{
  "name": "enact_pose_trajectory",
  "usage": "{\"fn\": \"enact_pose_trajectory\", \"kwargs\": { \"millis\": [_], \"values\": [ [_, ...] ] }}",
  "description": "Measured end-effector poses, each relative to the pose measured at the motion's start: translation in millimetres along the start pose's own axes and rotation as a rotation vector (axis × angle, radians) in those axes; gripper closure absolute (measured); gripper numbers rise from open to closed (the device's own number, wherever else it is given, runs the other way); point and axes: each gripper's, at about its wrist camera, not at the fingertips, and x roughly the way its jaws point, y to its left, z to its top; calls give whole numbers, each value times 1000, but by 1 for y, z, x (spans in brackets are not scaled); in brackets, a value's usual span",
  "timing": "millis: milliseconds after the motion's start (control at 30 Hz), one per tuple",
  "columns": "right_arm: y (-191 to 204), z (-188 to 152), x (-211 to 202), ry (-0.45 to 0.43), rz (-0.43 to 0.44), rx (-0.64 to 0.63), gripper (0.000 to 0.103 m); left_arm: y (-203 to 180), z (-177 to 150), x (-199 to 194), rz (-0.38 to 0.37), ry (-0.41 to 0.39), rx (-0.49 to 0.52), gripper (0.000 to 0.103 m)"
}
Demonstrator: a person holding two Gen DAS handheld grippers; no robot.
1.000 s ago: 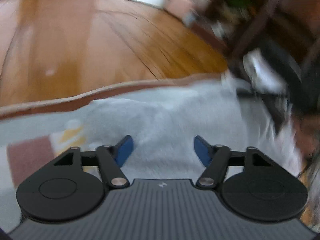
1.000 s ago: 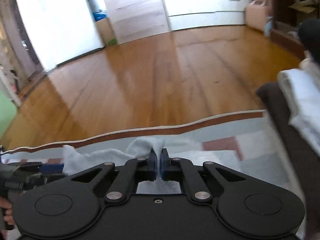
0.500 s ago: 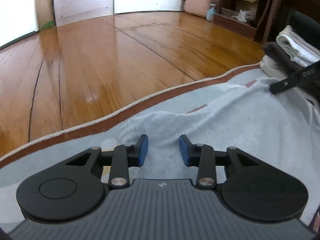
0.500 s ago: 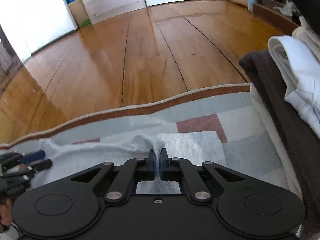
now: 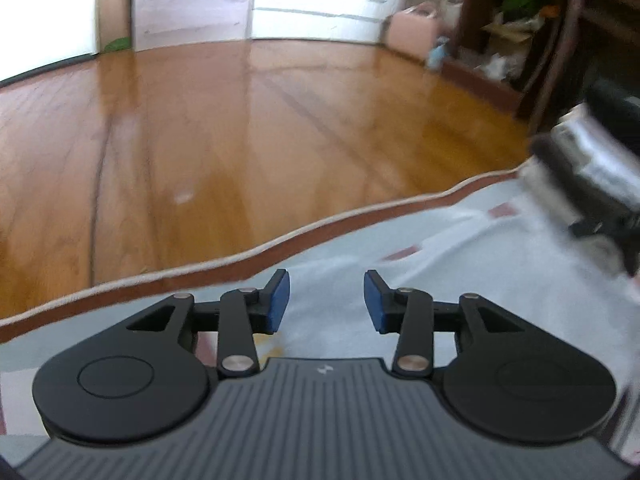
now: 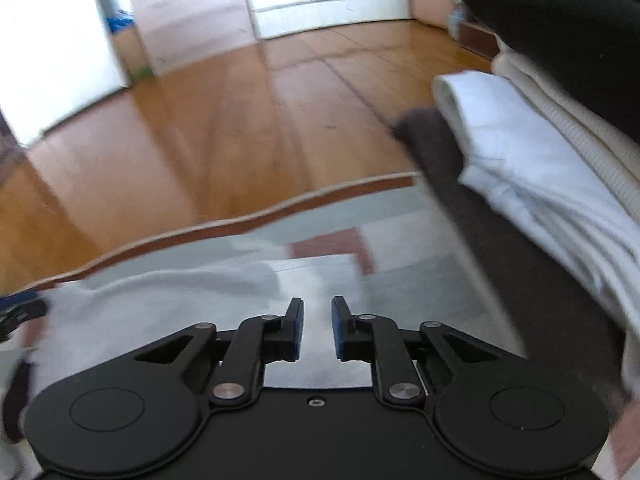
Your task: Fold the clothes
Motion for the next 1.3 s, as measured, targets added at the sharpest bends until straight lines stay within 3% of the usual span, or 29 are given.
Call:
{"fn": "enact_pose_trajectory", "kwargs": {
  "millis": [100, 233, 367, 667, 733, 900, 933, 1033, 1167, 1233, 1300],
  "values": [
    [28, -10, -8, 21, 57, -87, 74, -9, 0, 0, -131, 26, -39, 59],
    [63, -30, 2, 99, 77, -262, 67, -19, -16, 21, -203, 108, -92, 59],
    [66, -47, 17, 127, 11, -355, 63, -26, -30, 36, -136, 173, -70, 59],
    [1, -80, -17, 56, 0, -163, 56, -22, -24, 37, 31, 171, 18, 58],
    [-8, -90, -26, 35, -7, -152, 55, -12, -23, 36, 31, 181, -33, 58],
    [-10, -103, -46, -3, -163, -226, 52, 15, -22, 18, 82, 289, -206, 57],
    [-6, -102, -51, -19, -195, -232, 53, 23, -22, 12, 54, 312, -270, 57],
    [19, -93, -60, -70, -339, -276, 53, 45, -35, -10, -127, 321, -493, 55],
    [58, -82, -72, -116, -178, -353, 53, 57, -64, -39, -121, 322, -612, 48],
    [79, -79, -73, -104, -50, -368, 53, 61, -82, -57, -107, 309, -656, 43],
    [97, -79, -70, -75, 65, -393, 53, 62, -90, -58, -141, 322, -671, 43]
  ]
}}
